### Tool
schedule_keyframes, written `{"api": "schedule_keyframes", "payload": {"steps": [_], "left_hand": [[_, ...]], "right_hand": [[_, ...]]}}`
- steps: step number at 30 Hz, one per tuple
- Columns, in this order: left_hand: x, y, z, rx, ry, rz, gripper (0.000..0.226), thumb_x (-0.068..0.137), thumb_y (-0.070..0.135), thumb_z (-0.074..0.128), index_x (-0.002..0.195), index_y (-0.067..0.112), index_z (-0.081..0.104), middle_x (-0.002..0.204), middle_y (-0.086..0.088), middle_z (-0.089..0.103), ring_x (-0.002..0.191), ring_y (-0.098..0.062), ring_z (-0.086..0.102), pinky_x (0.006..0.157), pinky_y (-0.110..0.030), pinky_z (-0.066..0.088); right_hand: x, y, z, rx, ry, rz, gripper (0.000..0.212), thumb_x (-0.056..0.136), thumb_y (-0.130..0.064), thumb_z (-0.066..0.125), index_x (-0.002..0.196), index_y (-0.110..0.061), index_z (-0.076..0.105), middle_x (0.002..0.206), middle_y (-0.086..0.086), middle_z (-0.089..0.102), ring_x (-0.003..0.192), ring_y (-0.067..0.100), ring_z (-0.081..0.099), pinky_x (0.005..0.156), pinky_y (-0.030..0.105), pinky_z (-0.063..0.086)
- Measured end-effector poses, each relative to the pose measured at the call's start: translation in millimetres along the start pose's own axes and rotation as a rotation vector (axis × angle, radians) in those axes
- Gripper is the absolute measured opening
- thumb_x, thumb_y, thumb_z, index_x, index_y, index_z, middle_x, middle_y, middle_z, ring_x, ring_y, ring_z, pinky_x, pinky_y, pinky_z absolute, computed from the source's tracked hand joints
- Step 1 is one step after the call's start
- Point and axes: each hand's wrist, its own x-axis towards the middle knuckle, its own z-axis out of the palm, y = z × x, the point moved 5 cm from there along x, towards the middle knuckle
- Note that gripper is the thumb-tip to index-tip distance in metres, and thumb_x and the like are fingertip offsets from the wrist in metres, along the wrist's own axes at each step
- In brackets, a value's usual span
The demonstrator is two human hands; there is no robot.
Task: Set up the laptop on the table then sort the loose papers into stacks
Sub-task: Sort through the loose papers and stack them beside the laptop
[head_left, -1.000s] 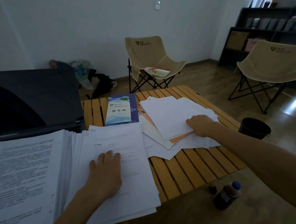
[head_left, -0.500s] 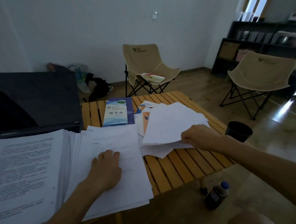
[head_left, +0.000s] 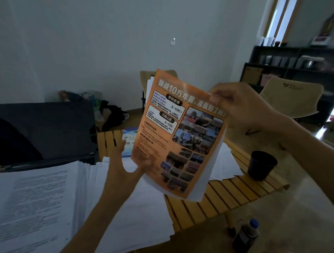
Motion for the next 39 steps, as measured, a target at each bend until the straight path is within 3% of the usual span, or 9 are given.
{"api": "schedule_keyframes", "payload": {"steps": [5,8,12,16,19,25,28,34,39], "left_hand": [[2.1,15.7,-16.5,-0.271,-0.043,0.069,0.030,0.083,0.028,0.072,0.111,0.025,0.062,0.104,0.006,0.073,0.095,-0.008,0.070,0.069,-0.019,0.057],[1.4,14.4,-21.1,-0.275,-0.019,0.060,0.008,0.081,0.034,0.068,0.088,0.032,0.071,0.087,0.009,0.076,0.078,-0.009,0.073,0.060,-0.017,0.057],[3.6,-5.6,-27.3,-0.390,0.112,-0.051,0.010,0.086,0.027,0.068,0.093,0.021,0.071,0.090,-0.001,0.076,0.080,-0.018,0.074,0.064,-0.033,0.061],[0.2,-21.0,-21.7,-0.352,0.095,-0.138,0.018,0.091,0.033,0.065,0.095,0.017,0.071,0.092,-0.007,0.075,0.080,-0.021,0.074,0.070,-0.043,0.061],[1.9,-22.8,-21.6,-0.133,0.120,-0.105,0.038,0.100,0.034,0.046,0.082,0.007,0.067,0.074,-0.006,0.072,0.066,-0.019,0.071,0.064,-0.036,0.060],[-0.5,-21.8,-11.9,-0.041,0.140,-0.135,0.044,0.103,0.033,0.037,0.076,0.011,0.063,0.069,-0.001,0.066,0.065,-0.014,0.064,0.059,-0.019,0.044],[-2.0,-28.1,-6.0,-0.047,0.127,-0.159,0.045,0.103,0.033,0.037,0.077,0.009,0.064,0.072,-0.005,0.068,0.070,-0.022,0.066,0.063,-0.026,0.048],[-1.9,-33.0,0.8,0.014,0.052,-0.177,0.045,0.104,0.033,0.035,0.081,0.012,0.068,0.075,-0.002,0.071,0.072,-0.018,0.069,0.063,-0.022,0.046],[-4.7,-13.2,-10.6,-0.155,-0.018,-0.144,0.017,0.098,0.018,0.054,0.096,0.020,0.070,0.088,0.003,0.076,0.078,-0.013,0.073,0.072,-0.032,0.056]], "right_hand": [[13.0,-10.8,15.2,0.074,-0.097,0.014,0.015,0.100,-0.018,0.058,0.098,-0.017,0.073,0.089,-0.009,0.074,0.082,0.000,0.070,0.077,0.027,0.052],[20.0,-18.2,23.7,0.168,-0.090,0.022,0.012,0.098,-0.019,0.062,0.101,-0.020,0.073,0.093,-0.007,0.076,0.087,0.007,0.072,0.081,0.031,0.057],[18.6,4.7,44.9,0.638,0.025,0.217,0.032,0.088,-0.025,0.074,0.118,-0.024,0.066,0.108,0.004,0.074,0.100,0.026,0.072,0.086,0.052,0.059],[-8.6,41.8,120.6,0.831,-0.083,0.424,0.026,0.100,-0.026,0.058,0.119,-0.009,0.064,0.121,0.040,0.051,0.110,0.059,0.052,0.091,0.067,0.051],[-17.0,50.4,143.3,0.891,0.070,0.507,0.024,0.105,-0.029,0.047,0.110,-0.014,0.066,0.103,0.036,0.054,0.090,0.050,0.054,0.077,0.053,0.053],[-21.4,59.7,155.1,1.118,0.266,0.623,0.030,0.107,-0.033,0.040,0.113,-0.024,0.068,0.107,-0.004,0.076,0.104,0.018,0.071,0.088,0.042,0.059],[-26.4,67.4,163.4,1.123,0.300,0.677,0.032,0.104,-0.039,0.047,0.118,-0.021,0.069,0.118,-0.001,0.073,0.115,0.022,0.067,0.099,0.051,0.052],[-34.1,68.5,166.1,1.181,0.319,0.692,0.034,0.107,-0.030,0.042,0.120,-0.010,0.065,0.111,0.010,0.074,0.101,0.031,0.072,0.089,0.056,0.057],[-20.7,65.5,145.4,1.050,0.339,0.507,0.037,0.100,-0.032,0.057,0.115,0.002,0.062,0.110,0.027,0.066,0.106,0.047,0.064,0.092,0.064,0.051]]}}
